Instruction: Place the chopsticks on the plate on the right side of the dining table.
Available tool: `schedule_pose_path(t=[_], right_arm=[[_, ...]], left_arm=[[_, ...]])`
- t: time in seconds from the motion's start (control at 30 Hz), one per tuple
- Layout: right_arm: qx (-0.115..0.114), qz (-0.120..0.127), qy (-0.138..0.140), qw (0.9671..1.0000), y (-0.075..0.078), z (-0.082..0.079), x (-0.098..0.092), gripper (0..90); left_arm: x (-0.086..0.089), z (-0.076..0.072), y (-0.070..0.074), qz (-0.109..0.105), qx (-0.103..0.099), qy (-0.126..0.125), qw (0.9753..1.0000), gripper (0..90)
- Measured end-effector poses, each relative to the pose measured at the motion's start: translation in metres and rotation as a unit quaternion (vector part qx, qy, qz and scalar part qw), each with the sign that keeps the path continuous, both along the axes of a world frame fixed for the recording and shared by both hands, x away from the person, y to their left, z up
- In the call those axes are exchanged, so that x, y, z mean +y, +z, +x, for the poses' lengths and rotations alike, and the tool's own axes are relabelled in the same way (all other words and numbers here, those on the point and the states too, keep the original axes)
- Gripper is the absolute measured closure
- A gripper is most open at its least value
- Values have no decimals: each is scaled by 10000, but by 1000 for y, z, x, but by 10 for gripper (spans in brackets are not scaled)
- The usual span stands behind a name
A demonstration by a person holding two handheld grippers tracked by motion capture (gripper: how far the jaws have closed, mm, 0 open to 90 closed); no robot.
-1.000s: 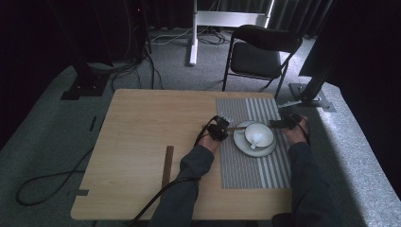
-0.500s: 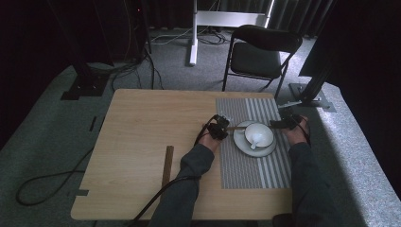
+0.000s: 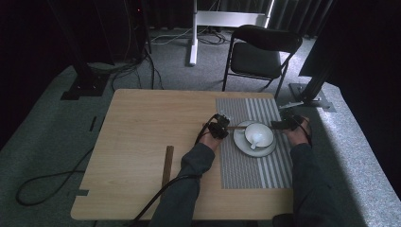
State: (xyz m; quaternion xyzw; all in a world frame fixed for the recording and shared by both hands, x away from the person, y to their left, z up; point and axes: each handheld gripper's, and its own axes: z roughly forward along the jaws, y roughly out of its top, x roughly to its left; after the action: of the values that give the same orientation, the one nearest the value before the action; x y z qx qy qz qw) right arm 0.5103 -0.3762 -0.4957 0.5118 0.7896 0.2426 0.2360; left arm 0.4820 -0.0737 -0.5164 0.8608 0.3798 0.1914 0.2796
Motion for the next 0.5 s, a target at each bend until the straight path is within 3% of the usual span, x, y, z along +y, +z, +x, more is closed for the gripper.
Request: schedule_pose_path(t=[0.5], right_arm=[[-21,25,-27,10000,0,-3,-4,370]], left_arm=[[4,2,0,27,-24,27,10000,765]])
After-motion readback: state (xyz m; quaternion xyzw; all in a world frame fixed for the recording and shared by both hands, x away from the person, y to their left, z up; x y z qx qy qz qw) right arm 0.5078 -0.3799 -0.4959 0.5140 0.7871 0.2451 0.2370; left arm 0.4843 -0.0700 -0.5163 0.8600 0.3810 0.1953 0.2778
